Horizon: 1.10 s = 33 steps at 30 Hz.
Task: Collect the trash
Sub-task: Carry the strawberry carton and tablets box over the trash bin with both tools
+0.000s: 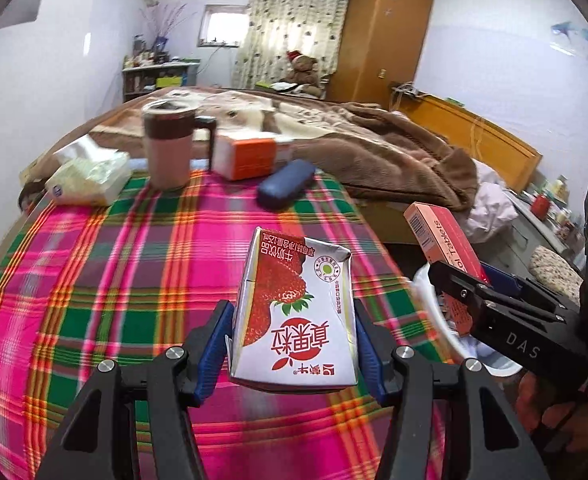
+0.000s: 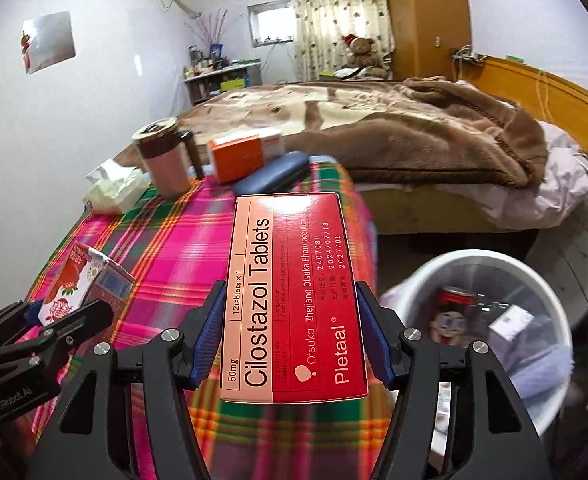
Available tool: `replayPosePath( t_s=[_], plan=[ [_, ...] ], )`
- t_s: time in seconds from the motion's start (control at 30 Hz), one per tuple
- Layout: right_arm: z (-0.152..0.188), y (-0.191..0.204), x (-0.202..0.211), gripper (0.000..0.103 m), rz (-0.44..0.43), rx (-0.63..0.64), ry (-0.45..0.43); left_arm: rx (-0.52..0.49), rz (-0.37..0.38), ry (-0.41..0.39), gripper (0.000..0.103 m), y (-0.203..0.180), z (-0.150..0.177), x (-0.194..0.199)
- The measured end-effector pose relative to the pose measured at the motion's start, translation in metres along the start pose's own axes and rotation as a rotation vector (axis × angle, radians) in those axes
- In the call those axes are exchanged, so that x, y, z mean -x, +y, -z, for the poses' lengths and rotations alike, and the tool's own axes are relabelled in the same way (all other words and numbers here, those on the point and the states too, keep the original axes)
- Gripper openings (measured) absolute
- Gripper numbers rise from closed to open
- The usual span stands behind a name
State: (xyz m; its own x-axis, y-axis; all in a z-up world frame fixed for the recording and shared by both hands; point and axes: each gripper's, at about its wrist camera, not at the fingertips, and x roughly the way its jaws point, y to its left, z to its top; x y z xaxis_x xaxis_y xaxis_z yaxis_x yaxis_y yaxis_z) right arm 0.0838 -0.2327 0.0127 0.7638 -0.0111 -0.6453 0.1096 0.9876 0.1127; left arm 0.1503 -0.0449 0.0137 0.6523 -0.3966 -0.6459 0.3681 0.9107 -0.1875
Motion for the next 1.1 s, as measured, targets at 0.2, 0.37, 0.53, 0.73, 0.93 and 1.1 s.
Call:
replayPosePath(
  t_s=[0.2, 0.37, 0.53, 0.73, 0.93, 1.1],
  plan=[
    [0.002, -0.035, 0.020, 0.063, 0.050, -0.043, -0.032, -0.063, 0.063, -0.008, 0.057, -0.046, -0.004, -0.003],
    [0.003, -0.065, 0.032, 0.063, 0.116, -0.076, -0.057, -0.106, 0.126, -0.004, 0.057, -0.087, -0.005, -0.013],
    [0.006, -0.095, 0.037, 0.063, 0.173, -0.117, -0.060, -0.148, 0.182, 0.015, 0.057, -0.126, -0.005, -0.025],
    [0.013, -0.123, 0.037, 0.063, 0.217, -0.159, -0.050, -0.197, 0.218, 0.037, 0.057, -0.165, -0.001, -0.038],
    [0.024, -0.145, 0.032, 0.063, 0.234, -0.185, -0.022, -0.234, 0.225, 0.052, 0.057, -0.193, 0.004, -0.053],
    [0.032, -0.163, 0.021, 0.063, 0.222, -0.198, 0.017, -0.247, 0.228, 0.080, 0.057, -0.210, 0.012, -0.069]
  ],
)
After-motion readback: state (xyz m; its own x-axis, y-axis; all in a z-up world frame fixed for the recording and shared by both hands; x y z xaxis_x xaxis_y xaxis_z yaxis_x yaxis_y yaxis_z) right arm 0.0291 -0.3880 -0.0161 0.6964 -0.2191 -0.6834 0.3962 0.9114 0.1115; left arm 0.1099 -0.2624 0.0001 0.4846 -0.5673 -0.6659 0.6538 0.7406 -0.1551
